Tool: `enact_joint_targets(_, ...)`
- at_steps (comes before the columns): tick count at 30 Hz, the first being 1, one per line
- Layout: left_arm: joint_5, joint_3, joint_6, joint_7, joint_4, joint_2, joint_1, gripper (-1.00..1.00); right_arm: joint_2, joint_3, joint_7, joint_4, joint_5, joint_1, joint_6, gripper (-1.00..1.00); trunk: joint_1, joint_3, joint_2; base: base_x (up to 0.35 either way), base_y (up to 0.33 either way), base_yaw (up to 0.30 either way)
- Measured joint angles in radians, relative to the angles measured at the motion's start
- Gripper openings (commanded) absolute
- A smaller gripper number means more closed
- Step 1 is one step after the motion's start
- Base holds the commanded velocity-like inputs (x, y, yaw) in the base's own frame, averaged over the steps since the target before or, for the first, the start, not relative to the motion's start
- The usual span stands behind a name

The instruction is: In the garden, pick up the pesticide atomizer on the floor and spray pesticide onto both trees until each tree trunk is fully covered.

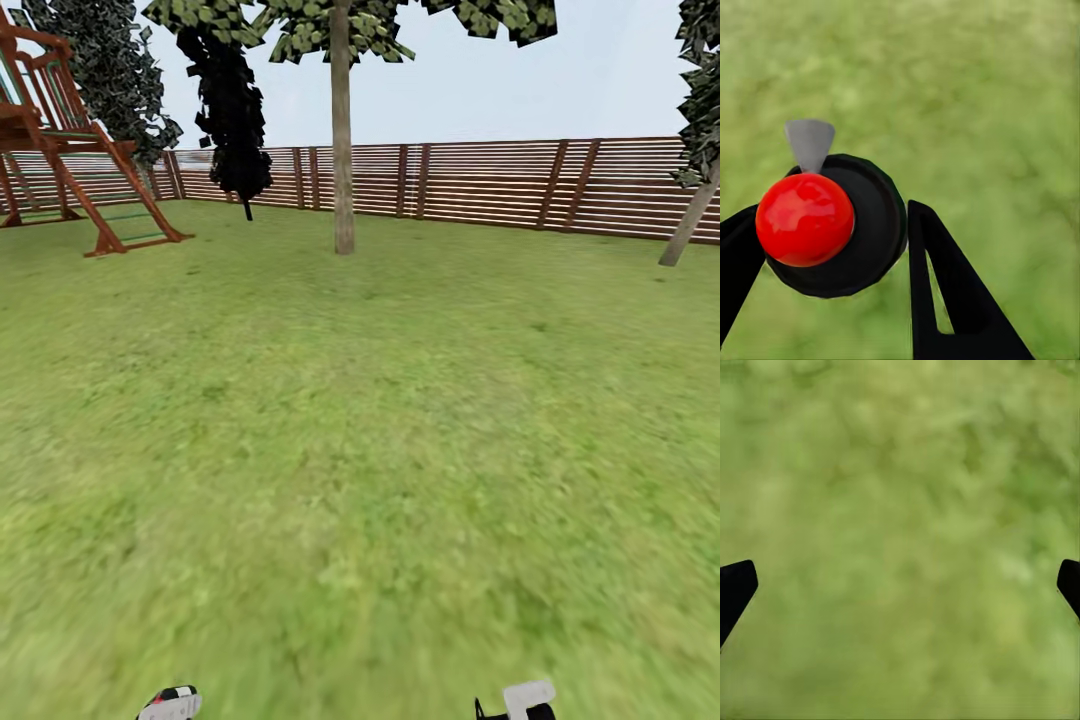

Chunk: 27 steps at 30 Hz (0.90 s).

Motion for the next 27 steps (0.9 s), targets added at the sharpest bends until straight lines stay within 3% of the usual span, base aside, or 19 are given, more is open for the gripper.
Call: enact_joint_targets(27,0.000,0.000,0.000,0.000,0.000,0.000,0.000,-1.00,0.000,0.000,0.000,0.000,0.000,0.000,0.000,1.00,0.000,0.000,0.000,0.338,0.000,0.000)
